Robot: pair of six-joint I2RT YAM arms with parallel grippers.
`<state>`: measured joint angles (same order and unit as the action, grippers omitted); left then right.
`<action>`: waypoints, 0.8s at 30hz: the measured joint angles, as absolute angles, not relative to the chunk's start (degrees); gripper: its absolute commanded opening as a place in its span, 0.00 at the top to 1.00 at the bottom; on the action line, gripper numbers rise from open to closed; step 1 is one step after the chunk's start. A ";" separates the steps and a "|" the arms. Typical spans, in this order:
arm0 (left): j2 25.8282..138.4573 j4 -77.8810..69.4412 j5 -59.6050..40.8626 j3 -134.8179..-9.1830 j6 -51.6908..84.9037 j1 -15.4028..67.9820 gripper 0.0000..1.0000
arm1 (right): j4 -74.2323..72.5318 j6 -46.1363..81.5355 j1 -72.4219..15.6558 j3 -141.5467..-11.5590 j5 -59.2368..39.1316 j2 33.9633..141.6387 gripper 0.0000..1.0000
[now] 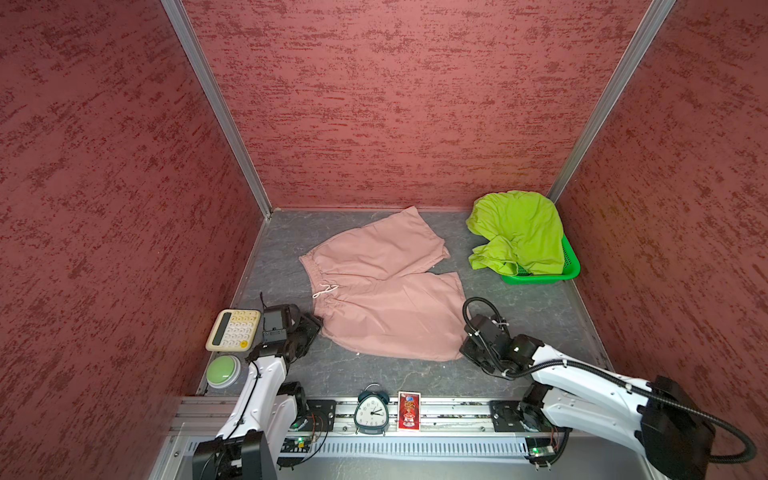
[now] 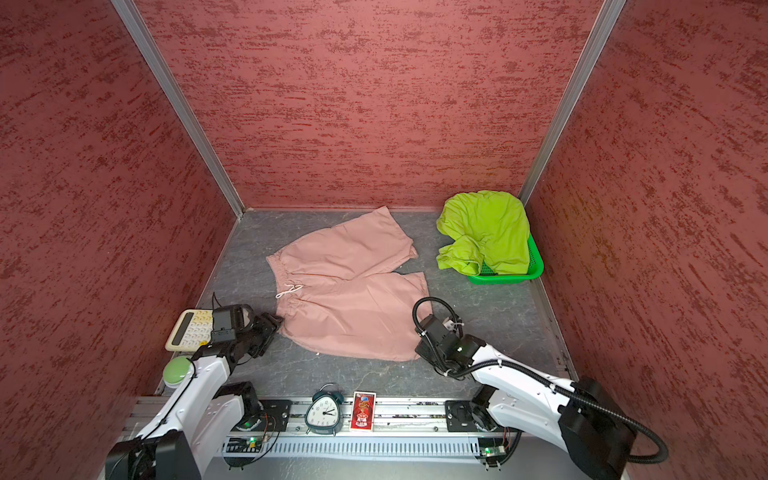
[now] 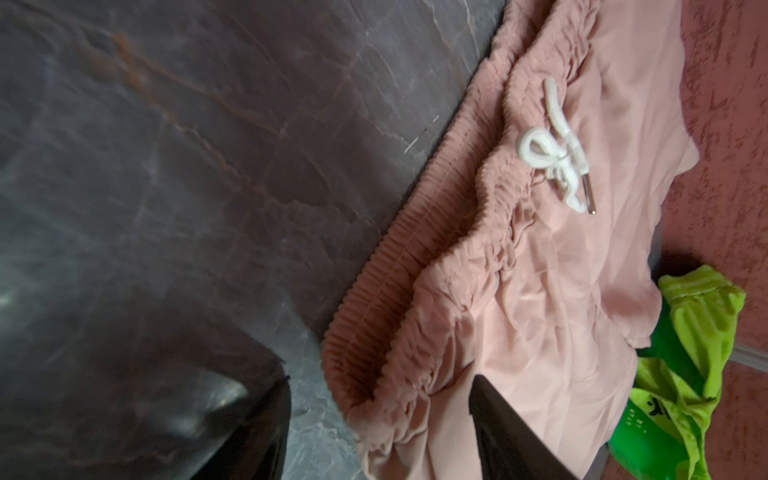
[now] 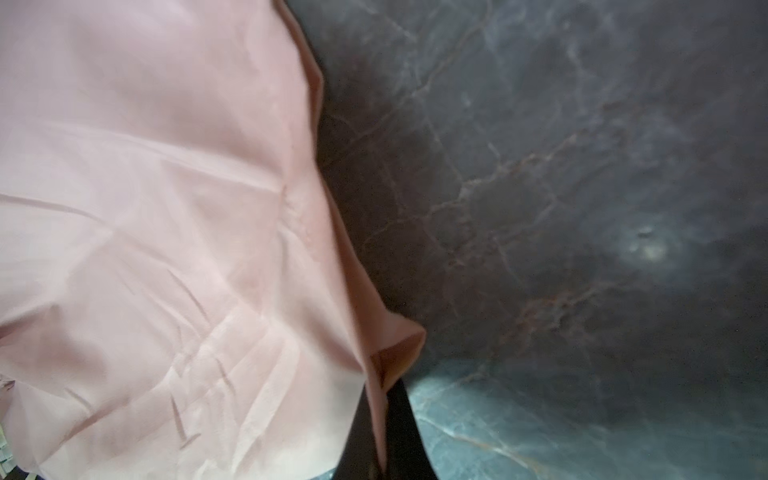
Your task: Fold and stack the shorts
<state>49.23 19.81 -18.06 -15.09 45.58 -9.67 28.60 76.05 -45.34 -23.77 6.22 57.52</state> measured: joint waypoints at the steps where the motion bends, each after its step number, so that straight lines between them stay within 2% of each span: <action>1: 49.98 19.03 -18.13 -15.09 45.63 -9.67 0.40 | 28.58 75.77 -45.34 -24.34 6.57 57.52 1.00; 5: 53.52 15.27 -18.98 -15.25 45.69 -9.39 0.50 | 28.51 74.52 -45.34 -25.69 8.16 57.08 1.00; 9: 56.53 13.43 -18.96 -15.49 45.71 -8.69 0.87 | 28.71 73.43 -45.34 -25.78 9.15 56.64 1.00; 11: 57.71 13.45 -18.98 -15.77 45.39 -8.40 1.00 | 28.97 72.75 -45.34 -25.96 9.72 56.34 1.00; 17: 56.82 16.01 -19.14 -19.03 44.05 -8.29 1.00 | 32.51 69.52 -45.32 -29.58 13.06 55.81 1.00; 24: 47.42 25.39 -20.16 -25.50 43.13 -8.34 1.00 | 39.42 64.31 -45.04 -35.59 18.68 52.64 1.00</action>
<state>47.42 25.39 -20.16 -25.50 43.13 -8.34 39.42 64.31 -45.04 -35.59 18.68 52.64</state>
